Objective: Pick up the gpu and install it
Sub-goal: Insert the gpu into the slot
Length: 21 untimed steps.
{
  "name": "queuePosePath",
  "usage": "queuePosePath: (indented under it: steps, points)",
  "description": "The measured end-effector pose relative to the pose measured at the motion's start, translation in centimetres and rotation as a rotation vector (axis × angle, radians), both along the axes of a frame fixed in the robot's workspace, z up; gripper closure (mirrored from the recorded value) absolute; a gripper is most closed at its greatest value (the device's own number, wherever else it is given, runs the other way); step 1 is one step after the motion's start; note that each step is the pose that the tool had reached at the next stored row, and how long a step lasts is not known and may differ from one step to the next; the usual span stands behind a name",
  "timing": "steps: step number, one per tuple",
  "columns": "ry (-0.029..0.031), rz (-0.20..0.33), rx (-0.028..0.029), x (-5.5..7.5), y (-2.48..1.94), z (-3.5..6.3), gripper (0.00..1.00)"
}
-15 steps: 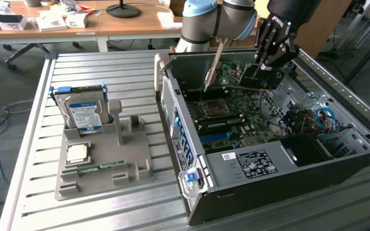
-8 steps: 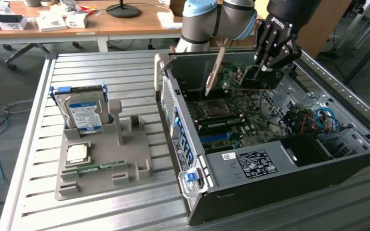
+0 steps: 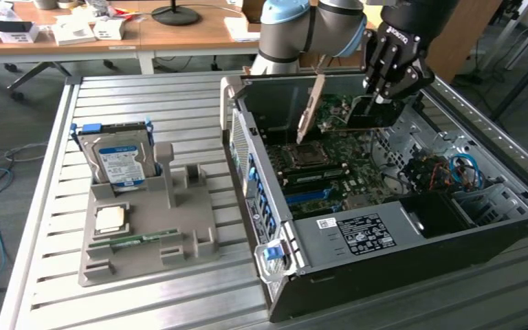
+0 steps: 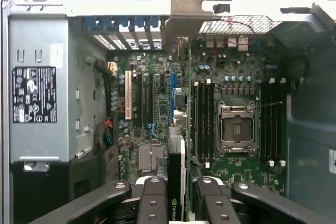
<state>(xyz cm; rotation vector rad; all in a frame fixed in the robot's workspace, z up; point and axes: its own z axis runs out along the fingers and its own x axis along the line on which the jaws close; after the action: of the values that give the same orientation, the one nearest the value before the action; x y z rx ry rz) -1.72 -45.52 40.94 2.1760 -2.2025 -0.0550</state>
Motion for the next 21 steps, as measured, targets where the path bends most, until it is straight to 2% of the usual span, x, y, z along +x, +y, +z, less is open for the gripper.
queuePosePath:
  steps: [4,8,13,14,16,18,19,21]
  points:
    - [-0.0119,0.04,0.003,0.0,0.0,-0.08,0.74]
    - [-0.0256,0.075,0.009,0.0,0.0,-0.12,0.74]
    - [-0.027,0.077,0.0093,-0.04,0.0,-0.12,0.74]
    - [-0.0291,0.077,0.0109,-0.1,-0.01,-0.11,0.74]
    - [-0.0406,0.078,0.018,-0.21,-0.01,-0.12,0.74]
    - [-0.052,0.078,0.0216,-0.32,0.0,-0.12,0.74]
    - [-0.0541,0.078,0.0221,-0.34,0.0,-0.12,0.74]
    - [-0.0542,0.077,0.022,-0.34,0.0,-0.13,0.74]
